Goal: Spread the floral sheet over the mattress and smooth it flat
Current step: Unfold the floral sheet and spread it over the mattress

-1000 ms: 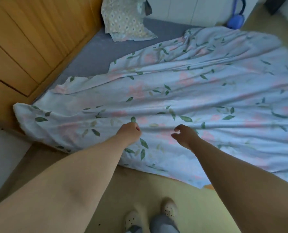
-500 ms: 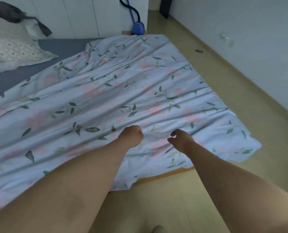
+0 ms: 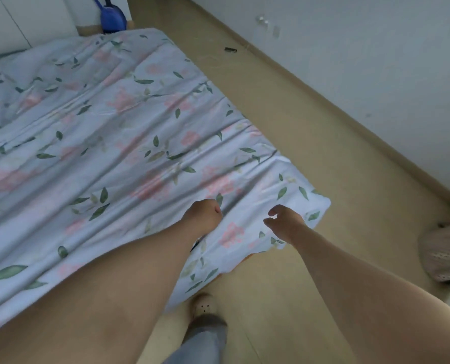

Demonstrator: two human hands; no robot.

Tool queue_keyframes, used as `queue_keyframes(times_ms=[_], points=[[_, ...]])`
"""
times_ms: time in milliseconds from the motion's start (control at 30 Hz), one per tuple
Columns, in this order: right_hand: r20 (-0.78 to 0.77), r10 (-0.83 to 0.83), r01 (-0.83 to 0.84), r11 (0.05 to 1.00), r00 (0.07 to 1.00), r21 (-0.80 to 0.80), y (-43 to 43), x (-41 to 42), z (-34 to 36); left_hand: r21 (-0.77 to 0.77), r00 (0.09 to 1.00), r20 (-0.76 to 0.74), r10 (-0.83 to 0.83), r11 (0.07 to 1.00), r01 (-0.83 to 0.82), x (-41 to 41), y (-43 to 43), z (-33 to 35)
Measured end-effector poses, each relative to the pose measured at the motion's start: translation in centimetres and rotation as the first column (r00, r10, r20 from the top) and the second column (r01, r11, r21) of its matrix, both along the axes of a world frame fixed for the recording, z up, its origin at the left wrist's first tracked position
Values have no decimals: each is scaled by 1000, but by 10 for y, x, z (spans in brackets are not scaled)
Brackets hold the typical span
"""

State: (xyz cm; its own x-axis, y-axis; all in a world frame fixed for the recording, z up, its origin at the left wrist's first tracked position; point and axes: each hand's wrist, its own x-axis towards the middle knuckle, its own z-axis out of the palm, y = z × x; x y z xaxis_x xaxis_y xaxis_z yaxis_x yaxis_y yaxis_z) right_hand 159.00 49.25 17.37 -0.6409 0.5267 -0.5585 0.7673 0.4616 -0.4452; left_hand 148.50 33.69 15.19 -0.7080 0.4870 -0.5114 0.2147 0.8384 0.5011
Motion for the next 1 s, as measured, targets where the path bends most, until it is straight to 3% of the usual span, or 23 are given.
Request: queue_keyframes(times_ms=[333,500,667,833,1000], points=[[98,-5,10,999,995,-47,127,-56,-37,-81,997,32,-75,994,77,-59,128,-33],[152,110,-101,993,982,-65,217,-81,-62,-122,995,91,46,992,-35,-70,211,-61],[255,352,-347,936,900,-66,319,-110,-93,-176,955,153,255,958,-228,-65,298,-99],[308,407,-388,913,860,-123,384,-131,-142,-223,906,185,380,914,-338,-56,354,-134],[367,501,-474,864,784,-168,404,-129,-201,-236,916,168,364,917,-321,-39,380,-187]])
